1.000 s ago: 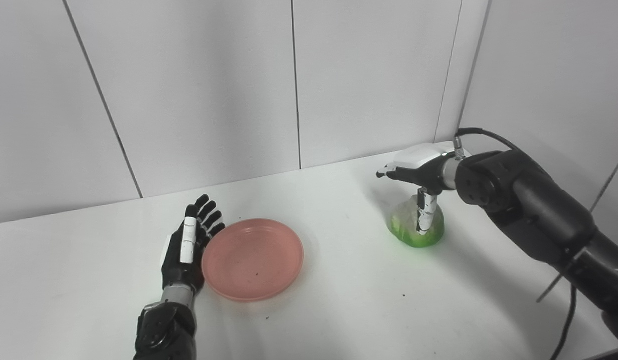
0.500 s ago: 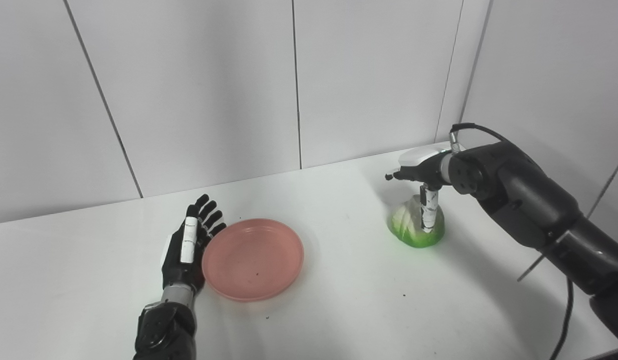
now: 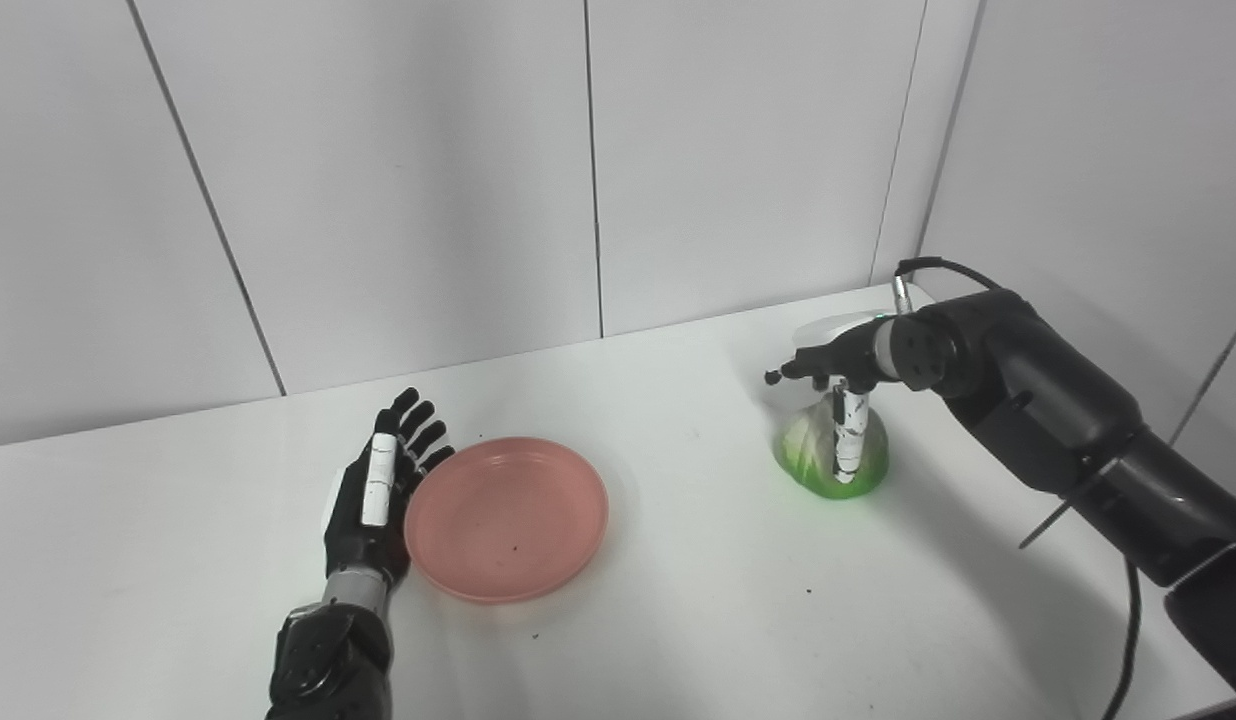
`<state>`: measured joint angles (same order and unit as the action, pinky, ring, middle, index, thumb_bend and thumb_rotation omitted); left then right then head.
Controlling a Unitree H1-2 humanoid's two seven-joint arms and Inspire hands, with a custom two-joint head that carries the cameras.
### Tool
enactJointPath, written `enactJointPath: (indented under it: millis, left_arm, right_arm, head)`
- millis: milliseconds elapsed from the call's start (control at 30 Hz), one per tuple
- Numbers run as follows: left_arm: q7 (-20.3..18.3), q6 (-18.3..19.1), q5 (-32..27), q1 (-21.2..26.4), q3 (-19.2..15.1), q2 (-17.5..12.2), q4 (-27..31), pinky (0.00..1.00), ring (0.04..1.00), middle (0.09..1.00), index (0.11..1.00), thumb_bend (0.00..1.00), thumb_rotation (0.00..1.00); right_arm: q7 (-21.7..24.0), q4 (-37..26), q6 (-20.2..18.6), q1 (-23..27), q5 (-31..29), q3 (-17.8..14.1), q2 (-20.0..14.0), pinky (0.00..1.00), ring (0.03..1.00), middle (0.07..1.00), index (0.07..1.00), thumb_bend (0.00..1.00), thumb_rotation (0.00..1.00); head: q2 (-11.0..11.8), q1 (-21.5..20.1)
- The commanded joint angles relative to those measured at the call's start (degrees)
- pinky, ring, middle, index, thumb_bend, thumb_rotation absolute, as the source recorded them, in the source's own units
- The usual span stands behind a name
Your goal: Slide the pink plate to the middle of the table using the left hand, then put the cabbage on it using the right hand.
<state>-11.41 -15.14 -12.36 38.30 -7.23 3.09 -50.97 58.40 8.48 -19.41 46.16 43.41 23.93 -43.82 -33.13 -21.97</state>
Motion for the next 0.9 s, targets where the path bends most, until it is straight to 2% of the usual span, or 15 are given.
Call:
enactJointPath:
  millis: [0,133,233,367,667,767,867]
  left_arm:
    - [-0.3,0.7,-0.5,-1.0,-0.1,-0.4,-1.1,0.82,0.880,0.901,0.863,0.92,0.81]
    - [-0.3,0.9,-0.5,-1.2,-0.2,-0.6,-0.5,0.82,0.878,0.898,0.855,0.92,0.80]
    - [-0.5,1.0,-0.6,-1.3,-0.2,-0.6,-0.5,0.83,0.884,0.905,0.861,0.91,0.80]
    - [-0.2,1.0,-0.2,-1.4,-0.1,-0.8,-0.3,0.81,0.877,0.900,0.862,0.91,0.81]
    - [-0.5,1.4,-0.3,-1.4,0.0,-0.9,-0.1,0.83,0.885,0.907,0.864,0.90,0.81]
    - [-0.3,1.5,-0.3,-1.3,-0.1,-1.0,0.0,0.82,0.883,0.907,0.861,0.91,0.81]
    - [-0.2,1.5,-0.3,-1.2,-0.2,-1.1,0.0,0.81,0.879,0.904,0.860,0.91,0.81]
  right_arm:
    - [-1.2,0.1,0.6,2.0,0.3,-0.5,-0.4,0.60,0.837,0.961,0.933,1.00,0.04]
    - [-3.2,1.4,1.8,1.8,6.7,3.9,-0.6,0.56,0.812,0.948,0.924,1.00,0.06]
    - [-4.6,3.2,2.5,1.7,9.8,6.3,-0.2,0.66,0.871,0.961,0.921,1.00,0.06]
    - [-5.4,4.9,3.1,1.3,10.7,7.0,0.5,0.70,0.911,0.981,0.915,1.00,0.08]
    - [-8.7,9.6,4.4,-0.8,8.0,5.4,1.6,0.65,0.911,0.973,0.917,1.00,0.10]
    - [-11.7,10.4,5.3,-2.8,3.7,2.2,2.2,0.65,0.878,0.946,0.899,1.00,0.10]
    - [-12.9,10.8,6.2,-4.2,-1.3,-0.7,2.6,0.65,0.862,0.950,0.895,0.98,0.06]
  head:
    - [-0.3,0.1]
    - [-0.3,0.0]
    - [-0.3,0.0]
    - [-0.6,0.1]
    - [-1.0,0.4]
    - [-1.0,0.4]
    - [-1.1,0.6]
